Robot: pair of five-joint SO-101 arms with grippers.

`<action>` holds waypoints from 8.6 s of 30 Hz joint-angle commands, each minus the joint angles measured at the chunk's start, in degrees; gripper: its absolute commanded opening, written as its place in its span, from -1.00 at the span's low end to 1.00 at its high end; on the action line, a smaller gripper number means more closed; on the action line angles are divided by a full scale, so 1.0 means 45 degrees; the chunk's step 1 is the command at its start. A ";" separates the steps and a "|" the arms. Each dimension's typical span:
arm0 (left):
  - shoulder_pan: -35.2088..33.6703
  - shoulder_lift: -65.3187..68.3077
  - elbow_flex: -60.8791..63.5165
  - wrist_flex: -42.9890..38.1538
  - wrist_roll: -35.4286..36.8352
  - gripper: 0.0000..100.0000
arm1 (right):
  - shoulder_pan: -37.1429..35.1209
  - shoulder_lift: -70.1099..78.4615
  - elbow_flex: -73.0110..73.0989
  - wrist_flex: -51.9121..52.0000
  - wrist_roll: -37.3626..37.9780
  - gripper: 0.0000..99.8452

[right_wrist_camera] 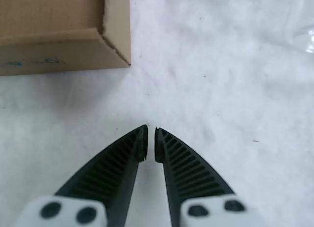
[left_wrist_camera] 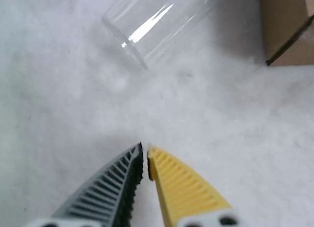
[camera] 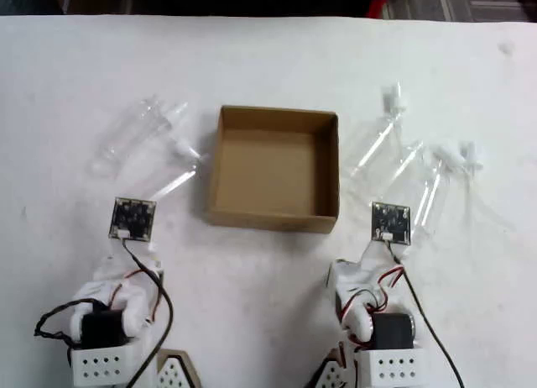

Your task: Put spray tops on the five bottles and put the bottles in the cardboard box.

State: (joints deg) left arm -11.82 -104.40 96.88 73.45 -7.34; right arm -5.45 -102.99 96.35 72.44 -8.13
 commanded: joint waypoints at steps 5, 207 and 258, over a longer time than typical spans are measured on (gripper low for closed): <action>0.0127 -0.0127 0.0020 0.0098 -0.0059 -0.95 | 0.0107 -0.0049 0.0117 0.0088 -0.0117 -0.97; 0.0225 3.8789 -3.9228 -0.0352 -0.7482 -0.63 | 0.0049 -0.0049 0.0117 0.0068 -0.0117 -0.97; 0.2667 3.4022 -4.2686 0.6466 -0.5372 -0.95 | 0.0049 -0.0049 0.0117 0.0068 -0.0117 -0.97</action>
State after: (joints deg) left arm -0.40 60.79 -92.22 102.11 -41.71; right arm -5.45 -102.99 96.35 72.44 -8.13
